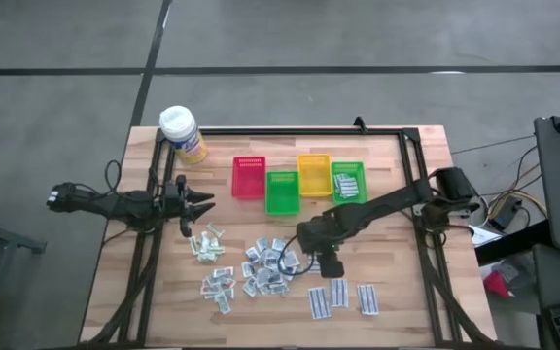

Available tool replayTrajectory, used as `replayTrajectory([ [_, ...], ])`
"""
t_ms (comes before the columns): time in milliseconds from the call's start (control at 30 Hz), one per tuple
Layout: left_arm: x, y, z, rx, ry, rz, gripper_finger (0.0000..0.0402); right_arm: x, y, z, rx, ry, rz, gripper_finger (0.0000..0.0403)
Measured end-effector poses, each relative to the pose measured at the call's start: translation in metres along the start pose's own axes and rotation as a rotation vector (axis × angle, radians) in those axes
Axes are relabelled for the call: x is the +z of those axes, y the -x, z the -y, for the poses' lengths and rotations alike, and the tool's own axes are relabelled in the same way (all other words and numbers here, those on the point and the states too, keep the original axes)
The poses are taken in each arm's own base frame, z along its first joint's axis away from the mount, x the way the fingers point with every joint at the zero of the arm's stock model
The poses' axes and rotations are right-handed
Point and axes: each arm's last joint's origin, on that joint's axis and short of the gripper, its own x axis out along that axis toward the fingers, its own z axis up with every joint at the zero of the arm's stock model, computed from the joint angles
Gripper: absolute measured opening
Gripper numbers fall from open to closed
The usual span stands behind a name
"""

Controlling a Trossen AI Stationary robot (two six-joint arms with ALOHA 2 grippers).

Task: Pick & Place First Aid Supplies
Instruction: Put the blue bandage into the right green basket

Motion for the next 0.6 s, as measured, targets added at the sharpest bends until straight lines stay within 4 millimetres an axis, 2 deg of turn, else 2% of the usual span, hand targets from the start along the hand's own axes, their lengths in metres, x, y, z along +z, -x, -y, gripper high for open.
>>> replayTrajectory([
  [333, -0.0003, -0.0002, 0.0000, 0.001, -0.001, -0.003, 0.0131, -0.0042, -0.0077, 0.0047, -0.081, -0.010, -0.023, 0.0109],
  [600, -0.0003, -0.0003, 0.0001, 0.001, -0.001, -0.004, 0.0131, -0.0080, -0.0112, 0.0055, -0.075, -0.014, -0.038, 0.0105],
])
